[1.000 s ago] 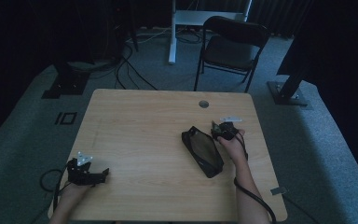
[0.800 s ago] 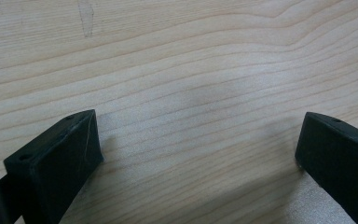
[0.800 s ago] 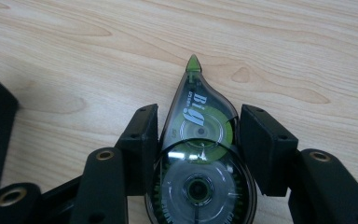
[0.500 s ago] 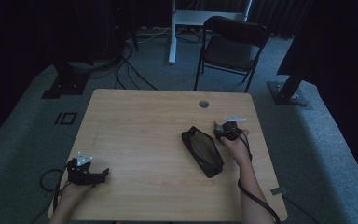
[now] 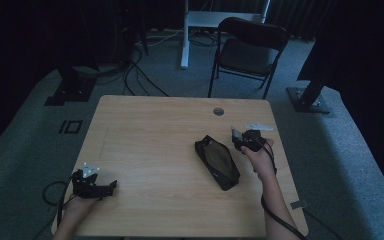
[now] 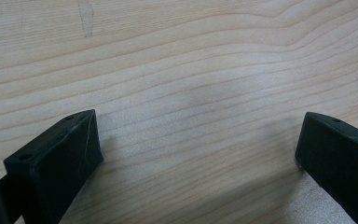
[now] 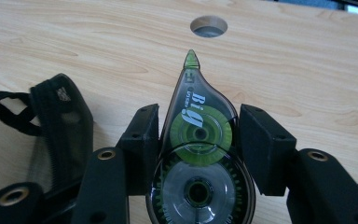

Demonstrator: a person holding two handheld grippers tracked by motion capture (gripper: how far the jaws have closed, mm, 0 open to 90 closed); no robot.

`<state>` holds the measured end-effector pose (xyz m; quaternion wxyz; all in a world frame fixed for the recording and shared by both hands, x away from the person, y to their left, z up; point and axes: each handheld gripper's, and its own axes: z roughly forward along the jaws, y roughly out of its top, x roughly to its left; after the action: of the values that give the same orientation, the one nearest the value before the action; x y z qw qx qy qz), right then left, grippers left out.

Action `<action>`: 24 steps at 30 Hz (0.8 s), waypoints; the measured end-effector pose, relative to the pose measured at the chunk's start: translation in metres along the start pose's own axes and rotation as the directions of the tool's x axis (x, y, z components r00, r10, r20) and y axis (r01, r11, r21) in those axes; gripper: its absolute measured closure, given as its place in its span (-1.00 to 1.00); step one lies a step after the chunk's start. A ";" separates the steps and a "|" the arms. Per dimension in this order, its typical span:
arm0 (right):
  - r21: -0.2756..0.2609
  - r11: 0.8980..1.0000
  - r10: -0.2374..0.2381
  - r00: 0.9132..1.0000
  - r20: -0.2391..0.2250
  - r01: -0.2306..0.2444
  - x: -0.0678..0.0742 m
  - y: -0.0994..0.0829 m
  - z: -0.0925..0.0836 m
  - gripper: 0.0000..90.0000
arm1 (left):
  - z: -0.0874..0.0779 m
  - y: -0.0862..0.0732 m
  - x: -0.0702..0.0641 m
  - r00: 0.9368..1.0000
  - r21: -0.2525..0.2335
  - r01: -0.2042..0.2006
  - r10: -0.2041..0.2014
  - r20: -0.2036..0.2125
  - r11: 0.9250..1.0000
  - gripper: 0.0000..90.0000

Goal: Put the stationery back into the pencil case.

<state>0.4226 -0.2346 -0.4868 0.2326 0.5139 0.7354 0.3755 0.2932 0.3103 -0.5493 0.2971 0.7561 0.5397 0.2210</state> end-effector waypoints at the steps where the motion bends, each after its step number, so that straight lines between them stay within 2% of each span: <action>1: -0.001 1.000 -0.002 1.000 0.002 0.002 0.001 0.001 -0.002 0.09 | 0.000 0.000 0.000 1.000 0.000 0.000 0.000 0.000 1.000 -1.00; 7: -0.025 0.999 -0.024 1.000 -0.006 0.024 0.008 0.004 -0.017 0.10 | 0.000 0.000 0.000 1.000 0.000 0.000 0.000 0.000 1.000 -1.00; 10: -0.036 0.999 -0.015 0.999 -0.029 0.014 0.012 0.005 -0.025 0.10 | 0.000 0.000 0.000 1.000 0.000 0.001 -0.001 0.000 1.000 -1.00; 12: -0.036 0.999 -0.041 0.999 -0.020 0.041 0.017 0.007 -0.029 0.10 | 0.000 0.000 0.000 1.000 0.000 0.000 0.000 0.000 1.000 -1.00; 17: -0.041 0.999 -0.024 0.998 -0.057 0.022 0.025 0.013 -0.038 0.10 | 0.000 0.000 0.000 1.000 -0.001 0.001 -0.001 0.000 1.000 -1.00; 21: -0.036 0.999 -0.040 0.997 -0.073 0.037 0.034 0.015 -0.041 0.10 | 0.000 0.000 0.000 1.000 0.000 0.001 -0.001 0.000 1.000 -1.00; 24: -0.033 0.999 -0.030 0.995 -0.099 0.026 0.042 0.016 -0.043 0.10 | 0.000 0.000 0.000 1.000 0.000 0.001 -0.001 0.000 1.000 -1.00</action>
<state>0.3853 -0.2063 -0.4466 0.2090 0.4805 0.7471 0.4089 0.2932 0.3103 -0.5493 0.2973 0.7558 0.5400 0.2209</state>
